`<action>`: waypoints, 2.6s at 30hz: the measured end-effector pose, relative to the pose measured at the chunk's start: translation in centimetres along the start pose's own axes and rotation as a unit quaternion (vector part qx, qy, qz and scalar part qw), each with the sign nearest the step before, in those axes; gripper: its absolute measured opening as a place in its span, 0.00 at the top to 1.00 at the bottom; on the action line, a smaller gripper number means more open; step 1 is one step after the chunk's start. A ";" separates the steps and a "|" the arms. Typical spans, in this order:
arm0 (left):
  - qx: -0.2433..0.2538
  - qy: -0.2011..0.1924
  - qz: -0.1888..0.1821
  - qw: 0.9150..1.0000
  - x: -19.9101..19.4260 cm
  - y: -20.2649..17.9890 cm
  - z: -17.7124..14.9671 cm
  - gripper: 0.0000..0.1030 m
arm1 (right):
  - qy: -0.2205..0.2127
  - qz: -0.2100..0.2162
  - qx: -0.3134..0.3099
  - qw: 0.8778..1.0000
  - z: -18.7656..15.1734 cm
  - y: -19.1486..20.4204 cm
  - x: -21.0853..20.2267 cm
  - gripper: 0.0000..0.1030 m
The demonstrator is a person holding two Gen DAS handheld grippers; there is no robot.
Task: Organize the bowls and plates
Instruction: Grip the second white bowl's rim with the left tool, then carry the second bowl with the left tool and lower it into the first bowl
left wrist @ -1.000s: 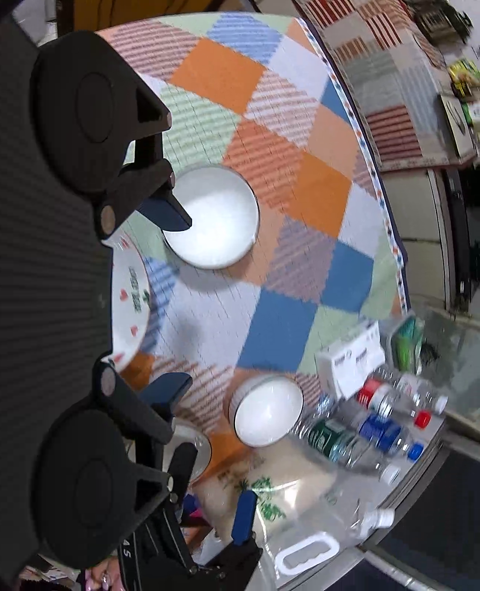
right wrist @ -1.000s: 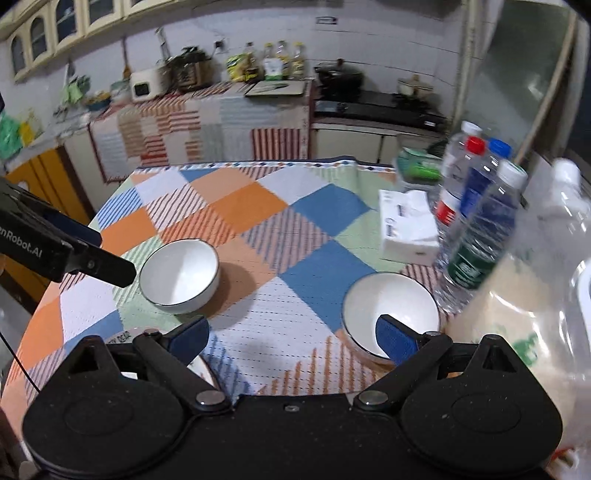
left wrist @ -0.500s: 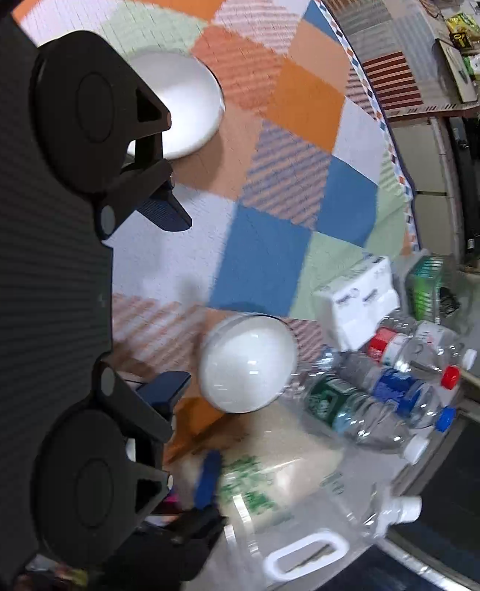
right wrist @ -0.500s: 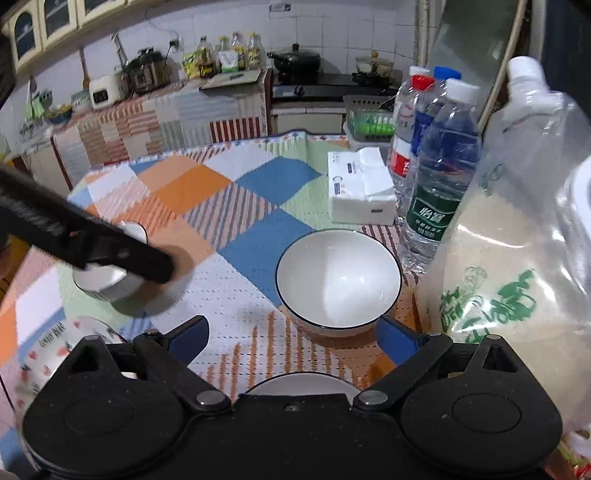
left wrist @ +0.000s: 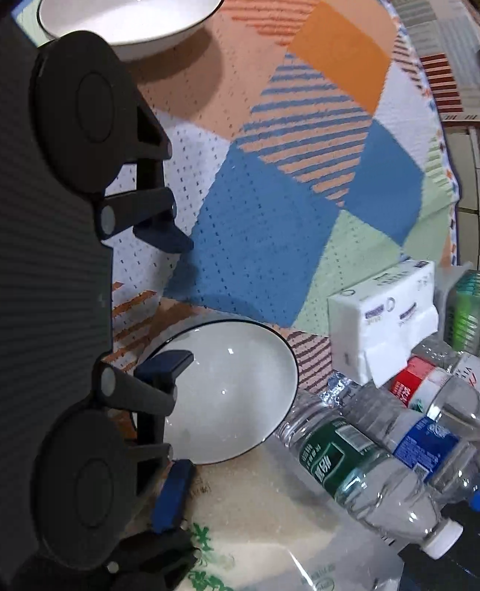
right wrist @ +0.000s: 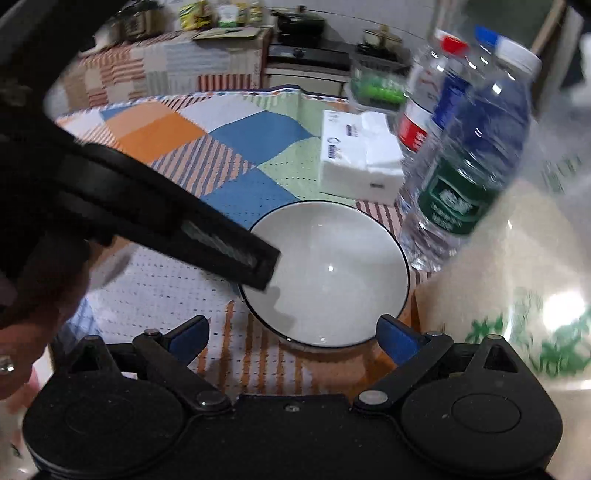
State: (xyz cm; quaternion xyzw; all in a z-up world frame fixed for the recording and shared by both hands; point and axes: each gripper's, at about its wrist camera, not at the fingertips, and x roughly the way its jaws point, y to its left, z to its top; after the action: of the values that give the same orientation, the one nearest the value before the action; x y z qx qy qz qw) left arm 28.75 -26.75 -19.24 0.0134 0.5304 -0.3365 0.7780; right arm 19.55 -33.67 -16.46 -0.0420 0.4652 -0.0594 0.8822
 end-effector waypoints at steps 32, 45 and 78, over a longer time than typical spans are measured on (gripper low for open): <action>-0.069 0.032 -0.087 0.993 -1.1 3.2 0.1 0.89 | 0.030 -0.009 -0.069 0.997 1.8 1.9 3.2 0.13; -0.109 0.041 -0.069 0.991 -1.9 4.9 -0.1 0.91 | 0.023 0.068 -0.073 0.995 1.5 3.5 1.9 0.43; -0.023 0.021 0.010 0.999 -9.8 4.6 -2.4 0.95 | 0.051 0.063 0.111 0.990 3.1 -0.1 -2.6 0.83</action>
State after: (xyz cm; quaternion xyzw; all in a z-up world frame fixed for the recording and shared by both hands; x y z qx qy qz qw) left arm 27.21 -17.35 -13.66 0.0080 0.5540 -0.3161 0.7701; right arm 20.64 -33.31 -12.59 0.0891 0.5019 -0.0571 0.8584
